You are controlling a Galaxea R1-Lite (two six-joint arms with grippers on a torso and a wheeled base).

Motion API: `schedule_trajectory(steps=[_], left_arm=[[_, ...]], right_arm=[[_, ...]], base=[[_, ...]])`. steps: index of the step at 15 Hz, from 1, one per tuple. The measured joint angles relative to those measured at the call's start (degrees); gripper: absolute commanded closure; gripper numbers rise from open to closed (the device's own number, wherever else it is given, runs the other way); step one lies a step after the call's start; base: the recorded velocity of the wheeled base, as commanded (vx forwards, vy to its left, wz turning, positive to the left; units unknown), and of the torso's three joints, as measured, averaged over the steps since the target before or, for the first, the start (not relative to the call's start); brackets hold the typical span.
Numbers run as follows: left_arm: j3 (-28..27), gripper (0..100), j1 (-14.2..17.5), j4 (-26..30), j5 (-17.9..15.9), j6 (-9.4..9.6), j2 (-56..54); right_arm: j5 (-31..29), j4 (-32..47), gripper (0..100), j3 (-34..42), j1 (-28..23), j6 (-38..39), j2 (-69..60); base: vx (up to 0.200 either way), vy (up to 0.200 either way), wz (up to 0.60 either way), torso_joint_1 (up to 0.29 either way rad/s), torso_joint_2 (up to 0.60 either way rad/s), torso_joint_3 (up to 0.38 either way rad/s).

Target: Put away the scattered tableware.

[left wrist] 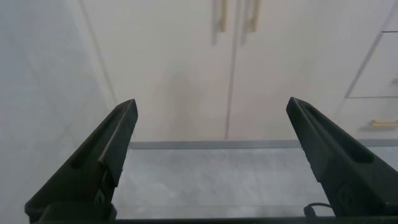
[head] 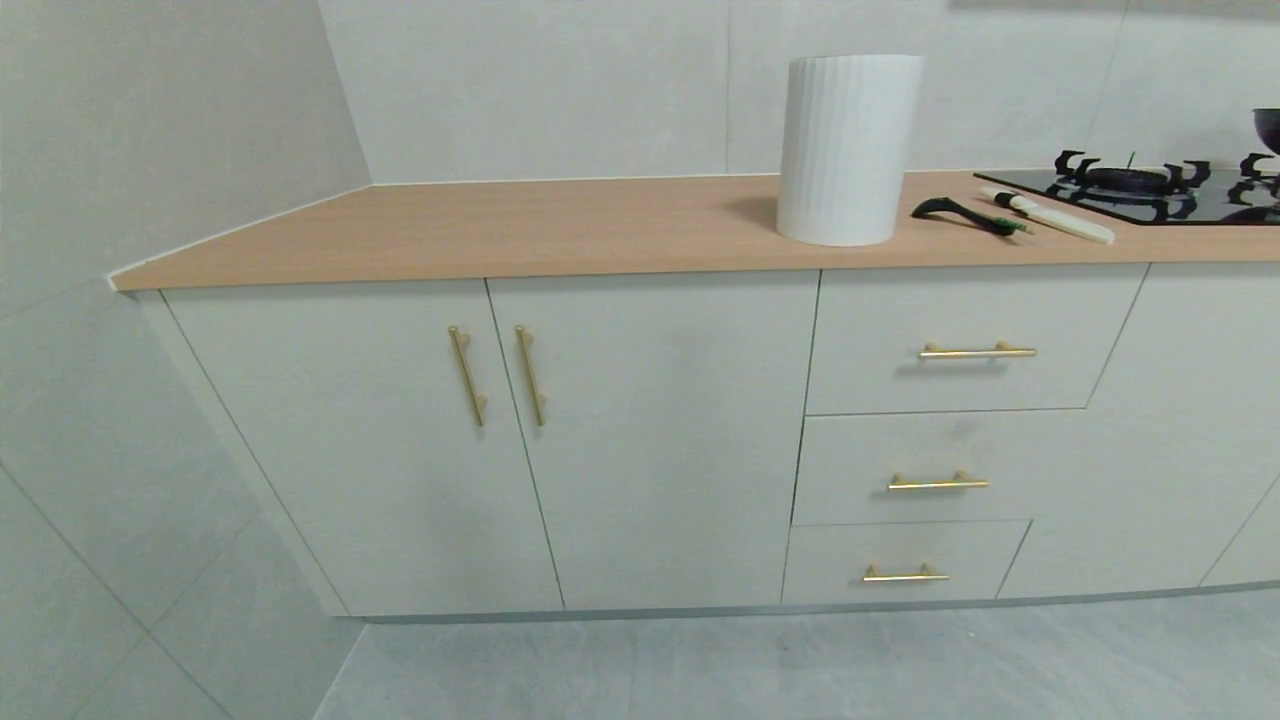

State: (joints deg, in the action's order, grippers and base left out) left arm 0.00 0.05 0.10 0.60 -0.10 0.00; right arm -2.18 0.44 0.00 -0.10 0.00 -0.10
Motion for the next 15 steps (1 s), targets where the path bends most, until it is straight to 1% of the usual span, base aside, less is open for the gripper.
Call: schedule_trajectory(steps=[3,12,15], left_arm=[[0.0,0,0.0,0.0,0.0,0.02,0.0],[0.0,0,0.0,0.0,0.0,0.00,0.0],[0.0,0,0.0,-0.1,0.0,0.00,0.0]], right_arm=[[0.0,0.0,0,0.0,0.0,0.0,0.0],[0.0,0.0,0,0.0,0.0,0.0,0.0],[0.0,0.0,0,0.0,0.0,0.0,0.0]], base=[[0.000,-0.200,0.00,0.004,0.00,0.001],[0.000,0.000,0.00,0.000,0.00,0.000],[0.200,0.000,0.00,-0.001,0.01,0.002]])
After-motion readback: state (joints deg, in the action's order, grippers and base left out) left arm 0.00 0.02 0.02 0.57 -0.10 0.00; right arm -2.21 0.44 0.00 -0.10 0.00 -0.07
